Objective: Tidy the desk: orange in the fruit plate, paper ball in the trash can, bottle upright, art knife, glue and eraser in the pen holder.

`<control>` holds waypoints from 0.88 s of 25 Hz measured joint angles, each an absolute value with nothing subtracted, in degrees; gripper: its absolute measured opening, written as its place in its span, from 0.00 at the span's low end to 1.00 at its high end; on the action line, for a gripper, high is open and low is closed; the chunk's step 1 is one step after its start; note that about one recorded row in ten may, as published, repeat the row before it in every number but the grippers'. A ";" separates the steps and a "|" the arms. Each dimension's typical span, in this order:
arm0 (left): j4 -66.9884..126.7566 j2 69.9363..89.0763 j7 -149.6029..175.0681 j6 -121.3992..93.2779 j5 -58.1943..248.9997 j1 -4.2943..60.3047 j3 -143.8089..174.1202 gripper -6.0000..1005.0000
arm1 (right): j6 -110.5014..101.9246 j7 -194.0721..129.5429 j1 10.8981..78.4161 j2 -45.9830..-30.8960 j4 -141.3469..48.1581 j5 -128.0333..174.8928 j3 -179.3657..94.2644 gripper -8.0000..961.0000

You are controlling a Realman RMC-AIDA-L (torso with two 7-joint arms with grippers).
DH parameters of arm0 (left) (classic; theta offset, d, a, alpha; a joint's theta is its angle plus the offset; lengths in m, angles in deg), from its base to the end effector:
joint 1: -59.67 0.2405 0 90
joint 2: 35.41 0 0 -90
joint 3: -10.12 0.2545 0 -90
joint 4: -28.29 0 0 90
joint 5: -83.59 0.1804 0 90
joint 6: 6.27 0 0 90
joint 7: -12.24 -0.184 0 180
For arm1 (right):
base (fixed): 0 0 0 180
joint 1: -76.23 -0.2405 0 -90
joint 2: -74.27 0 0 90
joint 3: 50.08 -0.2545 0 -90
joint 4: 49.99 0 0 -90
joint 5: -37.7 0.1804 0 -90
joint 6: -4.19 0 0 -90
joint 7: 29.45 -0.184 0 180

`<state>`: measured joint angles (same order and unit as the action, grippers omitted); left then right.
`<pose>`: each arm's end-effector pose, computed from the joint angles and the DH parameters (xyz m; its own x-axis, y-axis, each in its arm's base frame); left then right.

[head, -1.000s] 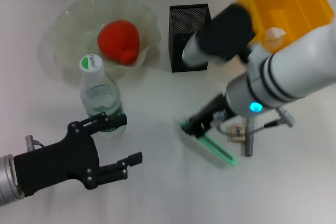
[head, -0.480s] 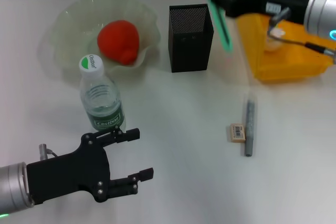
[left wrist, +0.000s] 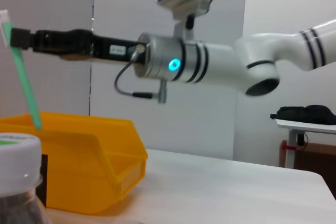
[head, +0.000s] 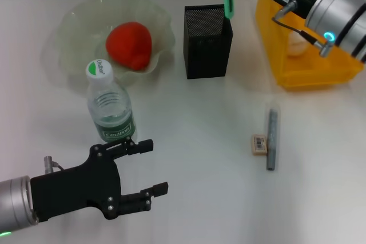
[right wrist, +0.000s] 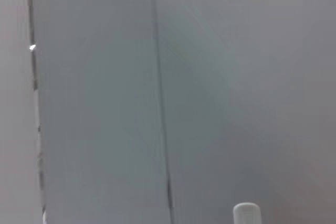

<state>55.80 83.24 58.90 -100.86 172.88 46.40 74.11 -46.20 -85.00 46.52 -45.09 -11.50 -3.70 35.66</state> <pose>-0.2465 0.2133 -0.0659 0.7722 0.0923 0.6286 0.2508 -0.9534 -0.1680 0.1515 0.4028 -0.0302 0.6372 -0.0257 -0.7703 -0.5667 -0.6931 -0.4456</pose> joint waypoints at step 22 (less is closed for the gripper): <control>55.04 83.33 58.90 -100.83 173.60 45.08 74.11 0.78 | -51.59 -78.53 38.97 -45.06 -26.83 -2.54 32.64 0.31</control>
